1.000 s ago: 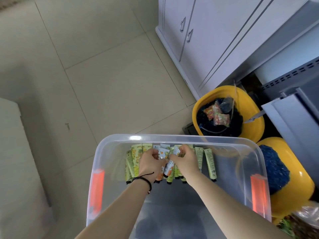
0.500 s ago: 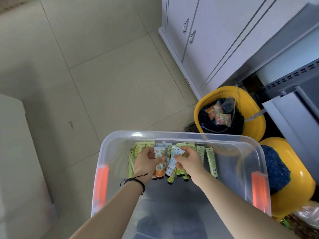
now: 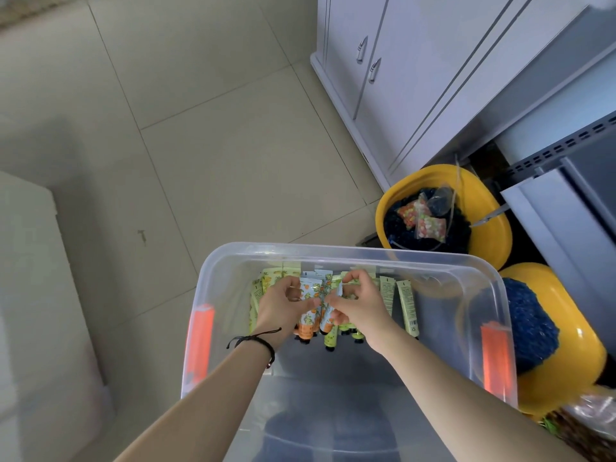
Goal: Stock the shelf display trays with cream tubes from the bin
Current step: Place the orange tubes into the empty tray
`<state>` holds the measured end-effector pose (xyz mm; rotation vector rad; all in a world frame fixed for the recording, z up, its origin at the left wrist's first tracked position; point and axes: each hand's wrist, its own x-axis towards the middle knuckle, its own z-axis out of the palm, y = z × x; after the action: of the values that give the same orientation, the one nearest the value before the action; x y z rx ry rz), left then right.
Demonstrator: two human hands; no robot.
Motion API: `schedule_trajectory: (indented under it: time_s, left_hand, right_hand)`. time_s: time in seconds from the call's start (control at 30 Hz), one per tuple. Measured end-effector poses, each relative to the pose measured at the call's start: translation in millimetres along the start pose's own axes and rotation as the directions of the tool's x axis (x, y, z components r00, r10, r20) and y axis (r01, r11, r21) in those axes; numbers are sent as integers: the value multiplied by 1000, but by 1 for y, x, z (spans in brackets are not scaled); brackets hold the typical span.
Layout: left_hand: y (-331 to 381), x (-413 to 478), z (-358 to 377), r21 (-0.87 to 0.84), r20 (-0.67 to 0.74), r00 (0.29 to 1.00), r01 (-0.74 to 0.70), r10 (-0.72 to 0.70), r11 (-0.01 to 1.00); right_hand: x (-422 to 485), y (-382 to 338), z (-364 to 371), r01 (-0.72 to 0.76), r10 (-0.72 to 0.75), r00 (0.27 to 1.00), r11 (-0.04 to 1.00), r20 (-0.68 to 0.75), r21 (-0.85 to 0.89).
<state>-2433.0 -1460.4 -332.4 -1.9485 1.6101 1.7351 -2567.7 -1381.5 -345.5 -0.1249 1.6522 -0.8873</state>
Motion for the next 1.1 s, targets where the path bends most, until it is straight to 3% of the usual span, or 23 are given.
schedule_trajectory:
  time_s: [0.17,0.27,0.43,0.67,0.97,1.1]
  left_hand:
    - [3,-10,-7,-23,0,998,-55,55,998]
    - [7,-21,-14,24,52,990,-130,129,991]
    - [34,-55,-39,118,172,959,-247,225,962]
    - [95,-103,-94,117,162,916,-386,366,915]
    - [243,-201,-192,106,82,744,-668,663,736]
    - [316,-261,-234,133,32,624,-777,781,615]
  right_hand:
    - [-14,-4,-3,-3,3,1000,1000,-30,-23]
    - [-31,-13,-6,105,-125,987,975,-96,-198]
    - [-68,-42,-16,276,-325,943,885,-74,-374]
    - [-129,-120,-14,435,-504,863,764,-19,-477]
    - [-248,-291,-11,657,-716,696,602,57,-453]
    - [-320,-375,-17,680,-767,629,461,129,-571]
